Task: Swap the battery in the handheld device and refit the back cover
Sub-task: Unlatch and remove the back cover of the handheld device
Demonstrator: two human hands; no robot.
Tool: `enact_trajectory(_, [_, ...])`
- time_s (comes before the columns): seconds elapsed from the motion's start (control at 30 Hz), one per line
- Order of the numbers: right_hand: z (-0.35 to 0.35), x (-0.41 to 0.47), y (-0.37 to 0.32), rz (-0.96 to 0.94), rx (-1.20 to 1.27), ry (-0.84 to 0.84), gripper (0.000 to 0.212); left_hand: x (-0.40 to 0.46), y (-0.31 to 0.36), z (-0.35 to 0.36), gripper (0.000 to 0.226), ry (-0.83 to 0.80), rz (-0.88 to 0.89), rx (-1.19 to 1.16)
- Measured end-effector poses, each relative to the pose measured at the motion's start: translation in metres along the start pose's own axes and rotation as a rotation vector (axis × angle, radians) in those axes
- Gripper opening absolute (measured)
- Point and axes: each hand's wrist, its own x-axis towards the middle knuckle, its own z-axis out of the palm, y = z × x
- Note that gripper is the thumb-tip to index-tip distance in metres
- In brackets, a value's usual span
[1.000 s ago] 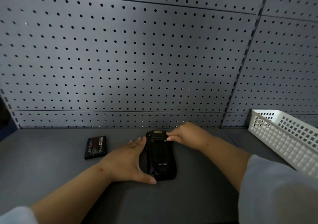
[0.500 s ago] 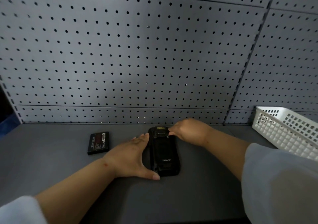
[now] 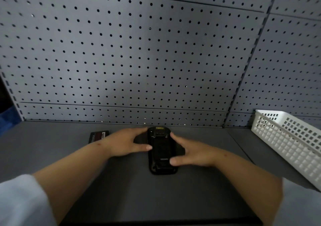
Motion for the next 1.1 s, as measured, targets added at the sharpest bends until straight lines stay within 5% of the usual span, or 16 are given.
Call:
enact_trajectory(0.3, [0.012,0.0,0.006,-0.007,-0.119,0.038,0.119,0.033,-0.003,-0.015,0.044,0.023,0.067,0.19])
enact_trajectory(1.1, [0.012,0.001,0.01,-0.011,-0.125,0.061,0.119,0.059,-0.001,-0.028,0.038,-0.065,0.363,0.809])
